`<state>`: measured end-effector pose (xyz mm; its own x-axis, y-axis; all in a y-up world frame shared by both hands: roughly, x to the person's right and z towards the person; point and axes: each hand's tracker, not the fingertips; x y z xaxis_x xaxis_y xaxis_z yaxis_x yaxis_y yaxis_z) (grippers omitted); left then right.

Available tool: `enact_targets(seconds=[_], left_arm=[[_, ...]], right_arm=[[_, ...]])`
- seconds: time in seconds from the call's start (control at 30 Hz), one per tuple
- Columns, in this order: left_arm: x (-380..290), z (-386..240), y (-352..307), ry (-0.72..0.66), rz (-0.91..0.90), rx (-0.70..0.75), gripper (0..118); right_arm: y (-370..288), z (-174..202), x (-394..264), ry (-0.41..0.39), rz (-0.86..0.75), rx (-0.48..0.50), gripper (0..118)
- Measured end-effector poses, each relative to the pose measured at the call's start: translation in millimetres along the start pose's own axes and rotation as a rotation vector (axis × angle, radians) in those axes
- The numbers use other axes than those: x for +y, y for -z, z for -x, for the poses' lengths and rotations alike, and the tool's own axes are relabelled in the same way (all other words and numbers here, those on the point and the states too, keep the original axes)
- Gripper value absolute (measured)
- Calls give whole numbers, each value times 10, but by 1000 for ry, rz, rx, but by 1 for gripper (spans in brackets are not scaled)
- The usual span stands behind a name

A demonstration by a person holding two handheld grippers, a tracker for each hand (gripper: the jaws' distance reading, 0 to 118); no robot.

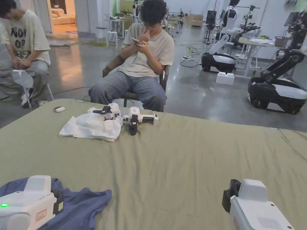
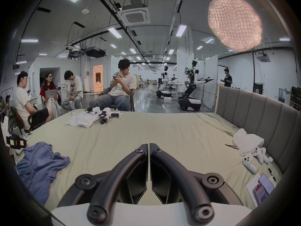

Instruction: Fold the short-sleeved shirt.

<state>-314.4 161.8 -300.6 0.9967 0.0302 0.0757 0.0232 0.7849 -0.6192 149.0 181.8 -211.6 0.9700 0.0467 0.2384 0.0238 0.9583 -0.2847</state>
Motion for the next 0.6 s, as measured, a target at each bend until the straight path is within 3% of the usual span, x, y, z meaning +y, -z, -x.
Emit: enact_targets(seconds=[0.27,0.3,0.33,0.37,0.4,0.43,0.53,0.6], left_arm=[[-420,838,381,-109,261,13,3],[-463,876,438,-113,281,20,11],[-511,908,499,-112,282,17,28],[-560,930,563,-116,298,24,61],[-602,949,629,-123,317,29,80],[-639,954,696,-129,334,32,88],[-741,926,876,-120,388,32,87],[-817,873,971,-78,420,37,79]], right_arm=[[90,341,-191,-24,72,78,0],[97,384,-215,-33,77,85,0],[111,421,-237,-44,86,90,0],[123,456,-257,-48,92,96,0],[130,481,-269,-47,97,101,0],[139,508,-279,-48,105,108,0],[149,559,-293,-66,132,126,0],[148,575,-314,-80,141,126,0]])
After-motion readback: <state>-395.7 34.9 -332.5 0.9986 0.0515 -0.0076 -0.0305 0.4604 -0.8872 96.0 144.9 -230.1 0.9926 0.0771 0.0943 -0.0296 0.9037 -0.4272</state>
